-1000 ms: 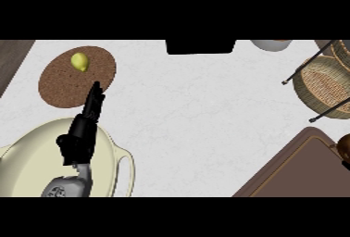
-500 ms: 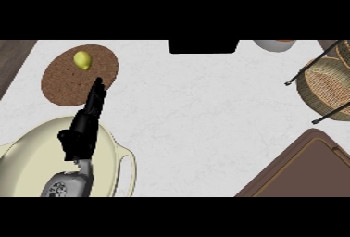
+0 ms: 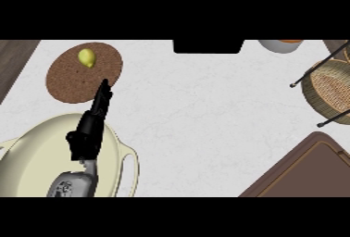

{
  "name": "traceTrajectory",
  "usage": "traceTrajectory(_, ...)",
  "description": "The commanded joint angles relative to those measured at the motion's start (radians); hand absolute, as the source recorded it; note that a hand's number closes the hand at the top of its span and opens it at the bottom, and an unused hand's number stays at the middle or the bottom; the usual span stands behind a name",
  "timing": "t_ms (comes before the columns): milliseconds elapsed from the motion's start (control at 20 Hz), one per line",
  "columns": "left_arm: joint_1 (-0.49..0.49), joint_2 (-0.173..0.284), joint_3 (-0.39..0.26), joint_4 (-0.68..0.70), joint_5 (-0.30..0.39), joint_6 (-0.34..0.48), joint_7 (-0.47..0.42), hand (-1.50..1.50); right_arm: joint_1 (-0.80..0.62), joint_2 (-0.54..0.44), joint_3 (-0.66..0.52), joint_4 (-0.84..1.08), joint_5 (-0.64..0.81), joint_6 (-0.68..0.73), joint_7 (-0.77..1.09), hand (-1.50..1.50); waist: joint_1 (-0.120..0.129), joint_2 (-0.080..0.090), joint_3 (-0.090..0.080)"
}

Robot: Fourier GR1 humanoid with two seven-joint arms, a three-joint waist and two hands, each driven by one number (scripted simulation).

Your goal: Pick the pear from the tray and place it in the tiered basket

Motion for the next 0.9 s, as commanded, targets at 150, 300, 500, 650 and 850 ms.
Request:
traceTrajectory(150,0.016,-0.009,-0.023,-0.072,-0.021,0.011,0.048,0.0,-0.175,-0.009,0.158,0.219,0.107,-0.154,0.0,1.5,0.013,0.003,0.001)
traceTrajectory(300,0.014,-0.015,-0.045,-0.015,-0.013,0.03,0.012,0.0,-0.22,-0.076,0.187,0.336,0.157,-0.174,-0.072,1.5,0.007,0.003,0.001)
traceTrajectory(500,0.027,0.008,0.0,-0.038,0.013,-0.017,0.001,0.0,-0.246,-0.066,0.248,0.469,0.255,-0.317,-0.18,1.5,0.009,0.003,0.001)
traceTrajectory(650,0.006,0.006,-0.011,-0.071,0.005,-0.017,0.054,0.0,-0.311,-0.062,0.313,0.615,0.33,-0.402,-0.231,1.5,0.02,0.005,0.002)
traceTrajectory(850,-0.009,-0.007,0.023,0.073,0.016,-0.007,-0.076,0.0,-0.334,-0.042,0.339,0.73,0.375,-0.477,-0.297,1.5,0.007,0.005,0.001)
